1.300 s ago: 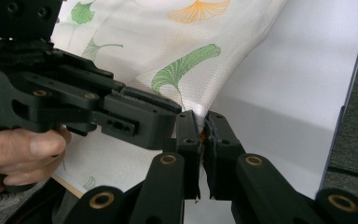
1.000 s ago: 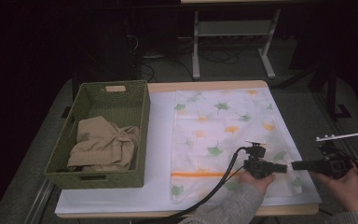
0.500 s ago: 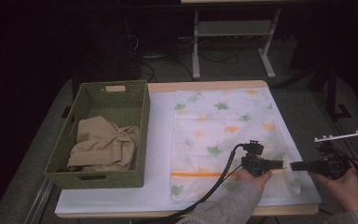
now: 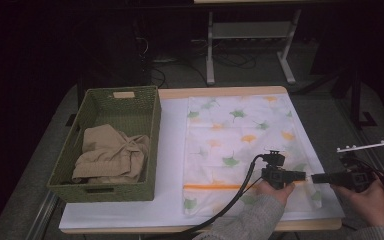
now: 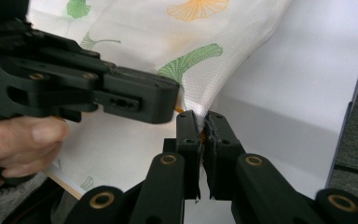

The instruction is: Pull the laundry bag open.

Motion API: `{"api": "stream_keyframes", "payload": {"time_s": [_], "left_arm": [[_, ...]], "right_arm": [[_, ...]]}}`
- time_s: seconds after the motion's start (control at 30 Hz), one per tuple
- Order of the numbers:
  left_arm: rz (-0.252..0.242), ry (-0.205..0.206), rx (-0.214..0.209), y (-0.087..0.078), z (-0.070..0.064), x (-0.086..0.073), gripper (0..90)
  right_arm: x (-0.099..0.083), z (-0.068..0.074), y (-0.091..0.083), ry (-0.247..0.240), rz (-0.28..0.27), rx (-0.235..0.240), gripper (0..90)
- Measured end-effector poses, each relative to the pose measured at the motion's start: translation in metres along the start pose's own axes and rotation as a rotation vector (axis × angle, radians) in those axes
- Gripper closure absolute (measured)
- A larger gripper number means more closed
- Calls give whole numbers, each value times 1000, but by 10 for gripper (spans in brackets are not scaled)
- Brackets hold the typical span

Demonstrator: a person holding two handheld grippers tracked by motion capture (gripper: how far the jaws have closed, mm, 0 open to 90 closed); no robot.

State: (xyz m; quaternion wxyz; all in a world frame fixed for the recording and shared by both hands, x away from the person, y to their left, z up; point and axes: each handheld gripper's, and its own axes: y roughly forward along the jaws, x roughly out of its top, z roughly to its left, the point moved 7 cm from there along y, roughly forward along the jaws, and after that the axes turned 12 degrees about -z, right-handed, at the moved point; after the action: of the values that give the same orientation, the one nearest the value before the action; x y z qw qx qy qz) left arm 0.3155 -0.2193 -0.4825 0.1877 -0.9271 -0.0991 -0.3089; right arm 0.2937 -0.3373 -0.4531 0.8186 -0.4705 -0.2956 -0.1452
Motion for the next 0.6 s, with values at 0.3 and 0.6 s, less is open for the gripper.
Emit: {"api": "stream_keyframes", "payload": {"time_s": [0.3, 0.6], "left_arm": [[25, 40, 11, 1, -1, -2, 892], [41, 97, 26, -2, 0, -2, 898]], "right_arm": [[-1, -1, 0, 3, 1, 1, 846], [-2, -2, 3, 8, 11, 2, 848]]}}
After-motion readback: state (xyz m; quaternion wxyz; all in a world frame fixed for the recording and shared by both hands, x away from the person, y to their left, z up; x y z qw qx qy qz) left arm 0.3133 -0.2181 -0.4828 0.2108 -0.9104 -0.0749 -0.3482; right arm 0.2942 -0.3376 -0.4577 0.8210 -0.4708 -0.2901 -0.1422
